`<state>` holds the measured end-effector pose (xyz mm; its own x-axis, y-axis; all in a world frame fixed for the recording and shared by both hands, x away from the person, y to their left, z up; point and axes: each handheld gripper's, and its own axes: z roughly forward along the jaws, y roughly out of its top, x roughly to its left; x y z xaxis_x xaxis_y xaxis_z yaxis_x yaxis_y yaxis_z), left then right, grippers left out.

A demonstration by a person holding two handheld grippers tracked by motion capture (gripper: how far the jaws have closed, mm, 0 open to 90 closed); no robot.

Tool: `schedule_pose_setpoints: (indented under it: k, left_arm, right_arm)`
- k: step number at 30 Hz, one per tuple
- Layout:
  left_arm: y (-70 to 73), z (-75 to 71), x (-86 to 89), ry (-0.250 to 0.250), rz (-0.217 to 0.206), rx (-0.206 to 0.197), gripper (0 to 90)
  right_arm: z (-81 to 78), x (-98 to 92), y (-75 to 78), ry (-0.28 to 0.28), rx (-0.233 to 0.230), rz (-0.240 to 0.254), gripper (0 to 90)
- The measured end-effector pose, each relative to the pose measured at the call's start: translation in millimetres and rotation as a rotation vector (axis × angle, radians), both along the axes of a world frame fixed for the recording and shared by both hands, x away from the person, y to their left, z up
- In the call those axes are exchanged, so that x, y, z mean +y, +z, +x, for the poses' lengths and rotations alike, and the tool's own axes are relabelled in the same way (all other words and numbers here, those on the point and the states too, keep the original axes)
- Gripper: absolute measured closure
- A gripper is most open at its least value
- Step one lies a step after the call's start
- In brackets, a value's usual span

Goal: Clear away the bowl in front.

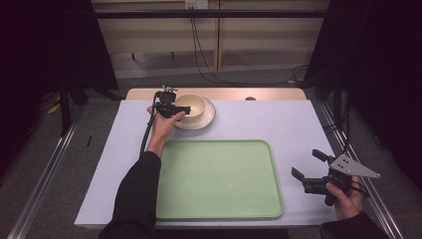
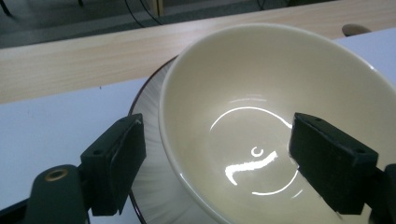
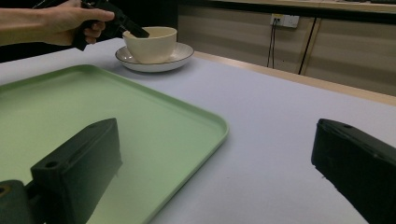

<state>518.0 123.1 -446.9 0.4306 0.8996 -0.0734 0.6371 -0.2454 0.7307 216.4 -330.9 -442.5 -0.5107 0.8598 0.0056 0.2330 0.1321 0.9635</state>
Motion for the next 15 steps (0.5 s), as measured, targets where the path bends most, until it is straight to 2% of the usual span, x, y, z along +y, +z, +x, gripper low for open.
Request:
schedule_pose_setpoints:
  k: [2,3,4,5,6,7,11,12,15]
  left_arm:
    - [-4.0,1.6,-2.7,-0.006,0.01,0.031,22.2]
    - [-4.0,1.6,-2.7,-0.006,0.01,0.031,21.9]
    - [-5.6,3.3,-3.2,-0.026,0.012,0.058,22.1]
    - [-6.0,3.6,-3.5,-0.039,0.017,0.068,23.0]
    - [-6.0,3.6,-3.5,-0.039,0.017,0.068,23.8]
    - [-6.7,3.7,-5.6,-0.031,-0.002,0.078,25.0]
    - [-7.7,4.6,-6.0,-0.026,0.004,0.101,26.9]
    - [-8.5,4.7,-6.2,-0.023,0.004,0.117,29.9]
    - [-9.7,4.6,-7.1,-0.025,0.014,0.127,36.1]
  right_arm:
    - [0.1,0.5,-0.1,-0.007,-0.001,-0.001,1.2]
    - [0.1,0.5,-0.1,-0.007,-0.001,-0.001,1.2]
    - [0.0,0.6,-0.2,-0.006,0.0,0.0,1.2]
    - [0.1,0.7,-0.3,-0.007,-0.001,-0.003,1.2]
    - [0.1,0.7,-0.3,-0.007,-0.001,-0.003,1.2]
    - [0.3,1.0,-0.5,-0.003,0.003,-0.001,1.2]
    - [-0.1,0.6,-0.4,-0.008,0.003,-0.002,1.2]
    - [0.0,0.6,-0.5,-0.007,0.003,-0.002,1.2]
    - [0.2,0.6,-0.7,-0.003,0.007,-0.003,1.2]
